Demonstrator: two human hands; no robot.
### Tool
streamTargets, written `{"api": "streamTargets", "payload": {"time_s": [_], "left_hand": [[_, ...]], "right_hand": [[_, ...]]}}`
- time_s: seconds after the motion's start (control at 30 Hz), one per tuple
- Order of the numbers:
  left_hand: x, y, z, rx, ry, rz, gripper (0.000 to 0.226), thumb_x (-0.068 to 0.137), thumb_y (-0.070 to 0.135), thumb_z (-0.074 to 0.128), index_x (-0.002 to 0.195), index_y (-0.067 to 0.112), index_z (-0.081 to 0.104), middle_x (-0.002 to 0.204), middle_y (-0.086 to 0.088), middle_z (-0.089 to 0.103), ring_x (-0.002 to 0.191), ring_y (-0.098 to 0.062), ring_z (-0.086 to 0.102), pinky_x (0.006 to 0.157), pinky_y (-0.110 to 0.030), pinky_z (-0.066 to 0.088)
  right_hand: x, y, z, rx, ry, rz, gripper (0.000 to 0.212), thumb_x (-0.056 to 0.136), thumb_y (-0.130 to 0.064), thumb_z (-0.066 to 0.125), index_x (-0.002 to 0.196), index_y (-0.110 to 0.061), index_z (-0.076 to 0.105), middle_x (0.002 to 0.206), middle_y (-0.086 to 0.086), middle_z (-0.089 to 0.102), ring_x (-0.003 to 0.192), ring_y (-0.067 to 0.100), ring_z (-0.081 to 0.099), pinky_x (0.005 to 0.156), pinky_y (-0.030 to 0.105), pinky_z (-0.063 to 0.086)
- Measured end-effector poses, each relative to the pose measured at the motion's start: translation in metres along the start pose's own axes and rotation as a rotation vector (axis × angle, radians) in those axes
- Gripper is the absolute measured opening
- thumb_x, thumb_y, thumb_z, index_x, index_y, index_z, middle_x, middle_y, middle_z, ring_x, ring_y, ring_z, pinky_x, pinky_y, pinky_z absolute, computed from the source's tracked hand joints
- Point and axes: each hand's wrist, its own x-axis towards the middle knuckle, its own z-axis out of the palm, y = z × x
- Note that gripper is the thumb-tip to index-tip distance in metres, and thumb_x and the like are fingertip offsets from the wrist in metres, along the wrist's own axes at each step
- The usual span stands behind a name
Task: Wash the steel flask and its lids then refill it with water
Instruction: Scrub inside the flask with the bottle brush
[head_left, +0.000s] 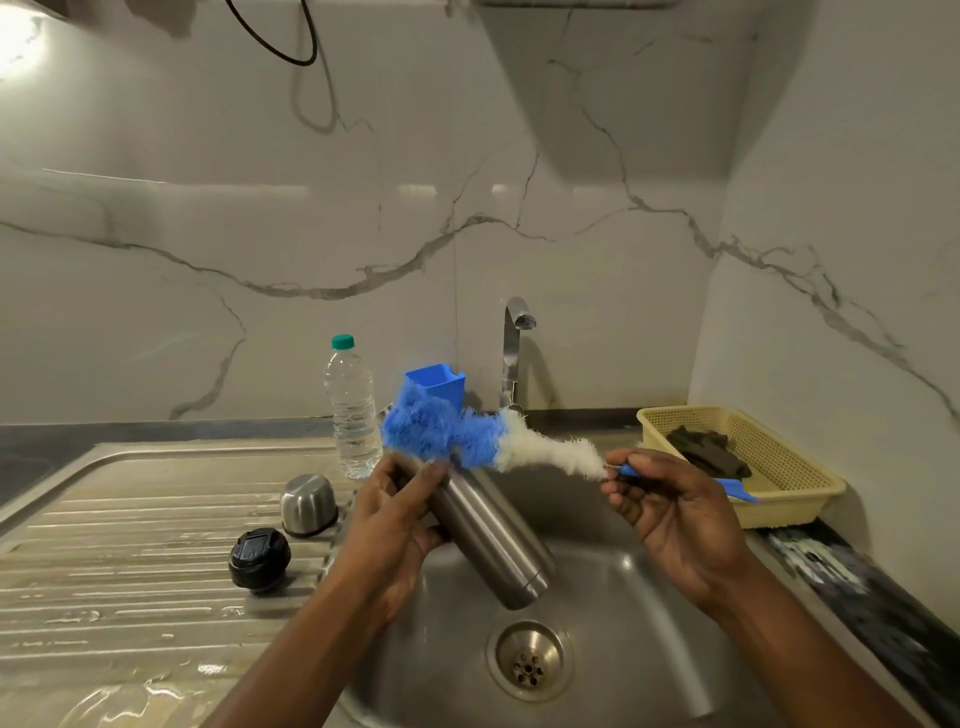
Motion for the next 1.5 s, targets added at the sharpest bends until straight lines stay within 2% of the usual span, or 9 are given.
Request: {"api": "streamTargets", "payload": {"time_s": [0.2, 0.37, 0.57, 0.77, 0.83, 0.93, 1.1, 1.23, 1.5], "left_hand": [[0.002, -0.005, 0.001, 0.010, -0.033, -0.019, 0.046, 0.094, 0.016, 0.071, 0.137, 0.009, 0.058, 0.129, -0.024, 0.069, 0.113, -0.037, 0.073, 0.084, -0.049, 0.062], [0.005, -0.001, -0.004, -0.008, -0.028, -0.008, 0.047, 0.093, 0.017, 0.070, 0.138, 0.012, 0.058, 0.128, -0.022, 0.069, 0.112, -0.036, 0.073, 0.084, -0.050, 0.063], [0.003, -0.007, -0.002, 0.015, -0.058, -0.032, 0.047, 0.092, 0.018, 0.070, 0.138, 0.013, 0.059, 0.131, -0.024, 0.067, 0.121, -0.042, 0.068, 0.091, -0.064, 0.059], [0.006, -0.004, -0.006, -0.023, -0.036, -0.045, 0.051, 0.091, 0.021, 0.075, 0.139, 0.017, 0.059, 0.128, -0.022, 0.068, 0.121, -0.042, 0.068, 0.093, -0.065, 0.057], [0.005, -0.007, -0.003, -0.038, -0.042, -0.057, 0.053, 0.091, 0.024, 0.079, 0.140, 0.018, 0.060, 0.127, -0.023, 0.068, 0.119, -0.041, 0.069, 0.091, -0.062, 0.058], [0.005, -0.003, -0.003, -0.067, -0.027, -0.035, 0.053, 0.092, 0.021, 0.074, 0.141, 0.016, 0.058, 0.124, -0.020, 0.070, 0.116, -0.038, 0.072, 0.090, -0.057, 0.061], [0.006, 0.008, -0.007, -0.141, 0.019, 0.011, 0.055, 0.088, 0.020, 0.069, 0.142, 0.015, 0.057, 0.119, -0.014, 0.074, 0.117, -0.034, 0.072, 0.097, -0.059, 0.059], [0.002, 0.004, -0.001, -0.125, 0.026, -0.015, 0.057, 0.087, 0.021, 0.070, 0.142, 0.015, 0.056, 0.128, -0.019, 0.071, 0.118, -0.035, 0.071, 0.105, -0.063, 0.052], [0.008, 0.020, -0.009, -0.234, 0.109, 0.063, 0.049, 0.092, 0.023, 0.066, 0.139, 0.014, 0.055, 0.124, -0.014, 0.067, 0.124, -0.034, 0.065, 0.084, -0.050, 0.065]], "right_hand": [[0.002, 0.006, 0.001, 0.061, 0.000, 0.029, 0.024, 0.089, -0.004, 0.056, 0.087, 0.002, 0.079, 0.080, 0.019, 0.074, 0.069, 0.023, 0.074, 0.062, 0.027, 0.063], [0.001, -0.002, -0.004, 0.067, 0.034, -0.001, 0.024, 0.087, -0.006, 0.057, 0.082, -0.001, 0.081, 0.078, 0.017, 0.074, 0.067, 0.021, 0.074, 0.062, 0.025, 0.063], [0.004, 0.007, 0.000, 0.090, 0.046, 0.051, 0.023, 0.090, -0.005, 0.057, 0.087, 0.001, 0.079, 0.082, 0.019, 0.074, 0.070, 0.022, 0.075, 0.062, 0.026, 0.063], [0.003, 0.003, -0.008, 0.088, 0.077, 0.040, 0.024, 0.088, -0.006, 0.058, 0.082, -0.001, 0.080, 0.079, 0.018, 0.073, 0.066, 0.020, 0.074, 0.060, 0.025, 0.062], [0.004, 0.008, -0.004, 0.091, 0.059, 0.057, 0.024, 0.091, -0.005, 0.057, 0.087, 0.001, 0.079, 0.082, 0.019, 0.074, 0.068, 0.021, 0.075, 0.061, 0.026, 0.063], [0.005, 0.005, -0.003, 0.073, 0.057, 0.056, 0.024, 0.093, -0.005, 0.056, 0.087, 0.003, 0.078, 0.081, 0.020, 0.074, 0.067, 0.021, 0.074, 0.061, 0.026, 0.063], [0.004, -0.001, -0.014, 0.059, 0.086, 0.062, 0.019, 0.088, -0.006, 0.057, 0.090, 0.005, 0.073, 0.076, 0.018, 0.071, 0.061, 0.019, 0.071, 0.056, 0.024, 0.060], [0.006, 0.007, -0.008, 0.048, 0.049, 0.093, 0.022, 0.092, -0.006, 0.056, 0.092, 0.005, 0.076, 0.080, 0.020, 0.074, 0.067, 0.022, 0.074, 0.060, 0.027, 0.063], [0.006, -0.006, -0.025, 0.015, 0.107, 0.083, 0.017, 0.083, -0.007, 0.058, 0.081, 0.002, 0.072, 0.072, 0.017, 0.067, 0.056, 0.020, 0.066, 0.050, 0.024, 0.057]]}}
